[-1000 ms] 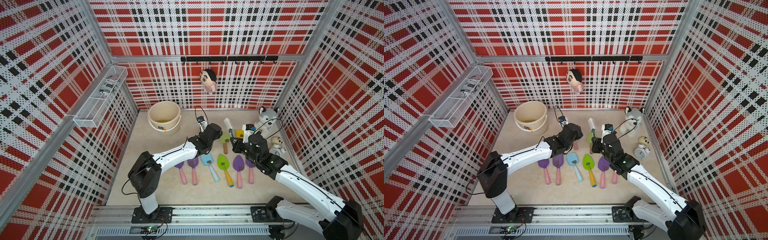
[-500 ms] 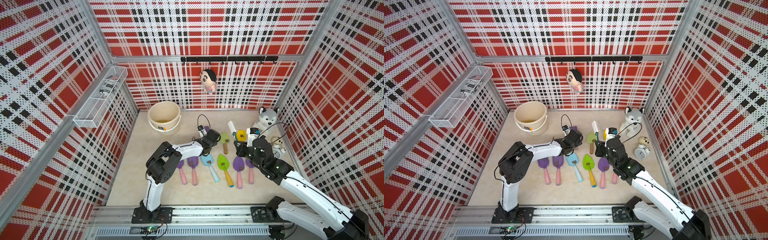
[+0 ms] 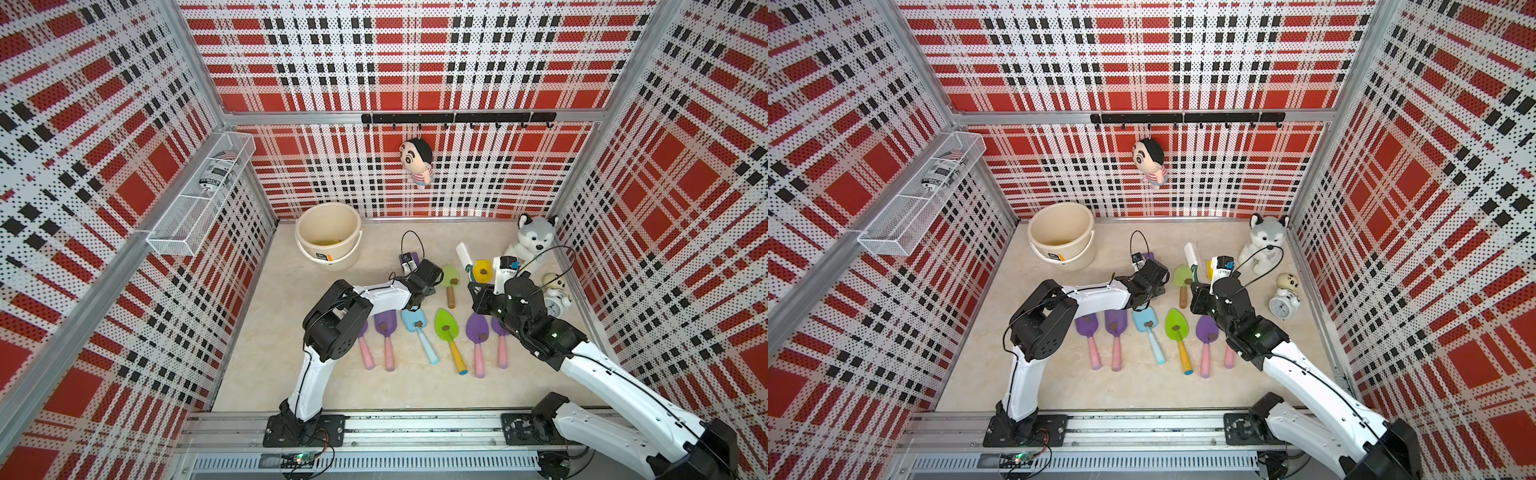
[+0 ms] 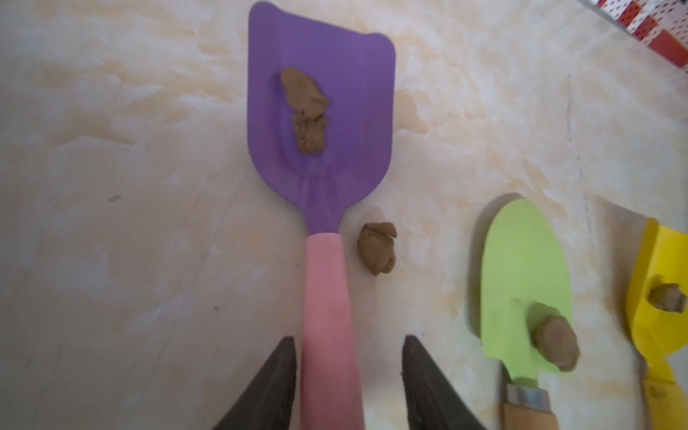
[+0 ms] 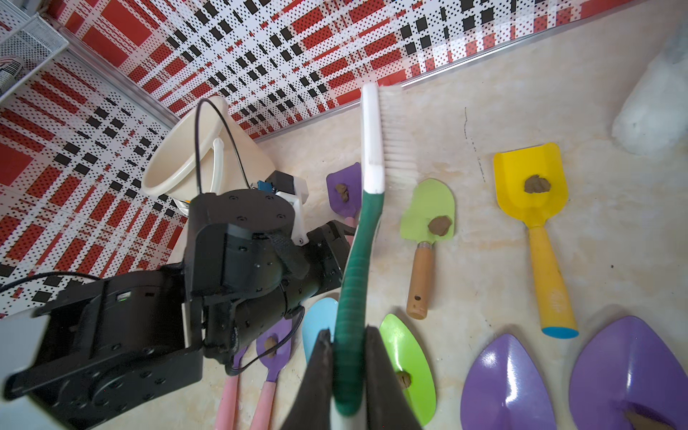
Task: Brush the soil off the hand trowel and place it into the bucket
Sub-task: Pick up the hand trowel from the center of the board.
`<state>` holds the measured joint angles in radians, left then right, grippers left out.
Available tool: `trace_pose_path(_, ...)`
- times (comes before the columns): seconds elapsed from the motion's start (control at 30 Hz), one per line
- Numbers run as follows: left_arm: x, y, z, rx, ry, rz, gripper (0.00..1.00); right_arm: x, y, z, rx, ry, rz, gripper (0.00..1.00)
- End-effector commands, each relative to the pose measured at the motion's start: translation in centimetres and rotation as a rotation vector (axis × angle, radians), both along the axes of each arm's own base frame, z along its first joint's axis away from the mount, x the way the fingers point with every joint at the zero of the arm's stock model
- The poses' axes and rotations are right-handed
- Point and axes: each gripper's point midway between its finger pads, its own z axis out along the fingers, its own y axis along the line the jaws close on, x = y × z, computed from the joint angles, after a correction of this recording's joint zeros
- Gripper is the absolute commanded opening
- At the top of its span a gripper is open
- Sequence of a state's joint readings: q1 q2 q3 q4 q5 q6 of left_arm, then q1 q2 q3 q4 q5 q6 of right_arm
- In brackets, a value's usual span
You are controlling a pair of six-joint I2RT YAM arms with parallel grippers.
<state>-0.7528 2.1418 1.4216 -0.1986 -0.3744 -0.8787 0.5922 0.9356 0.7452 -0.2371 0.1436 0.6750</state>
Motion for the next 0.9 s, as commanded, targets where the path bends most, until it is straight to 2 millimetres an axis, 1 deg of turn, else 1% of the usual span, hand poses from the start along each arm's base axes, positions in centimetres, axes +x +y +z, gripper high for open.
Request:
trace_pose_path(0.0, 0.0, 0.7, -1.3, 0.105, 0.03, -0.029, 0.45, 0.3, -0.4, 0.9, 0.014, -0.031, -0.023, 0.0)
trace_pose_path(0.1, 0.0, 0.8, -1.4, 0.149, 0.032, -0.04, 0.43, 0.2, -0.6, 1.0, 0.014, -0.035, -0.028, 0.0)
trace_pose_path(0.23, -0.1, 1.1, -1.6, 0.169, 0.039, -0.039, 0.34, 0.2, -0.7, 0.9, 0.015, -0.033, -0.033, 0.0)
trace_pose_path(0.37, -0.1, 1.3, -0.6, 0.162, 0.033, -0.044, 0.28, 0.2, -0.7, 1.0, 0.019, -0.033, -0.034, 0.0)
trace_pose_path(0.5, 0.0, 2.0, 0.1, 0.145, 0.039, -0.049, 0.22, 0.4, -0.5, 1.1, 0.024, -0.034, -0.032, 0.0)
trace_pose_path(0.6, 0.0, 2.8, 1.2, 0.128, 0.041, -0.059, 0.13, 0.4, -0.4, 0.8, 0.031, -0.028, -0.028, 0.0)
trace_pose_path(0.67, 0.0, 3.3, 2.4, 0.12, 0.033, -0.082, 0.08, 0.4, -0.2, 0.7, 0.041, -0.027, -0.026, 0.0)
trace_pose_path(0.73, -0.1, 3.4, 3.9, 0.108, 0.024, -0.14, 0.01, 0.5, -0.1, 0.5, 0.046, -0.024, -0.021, 0.0)
trace_pose_path(0.87, -0.5, 4.3, 6.9, 0.097, 0.005, -0.236, 0.0, 0.6, 0.4, 0.3, 0.081, -0.011, 0.008, 0.0)
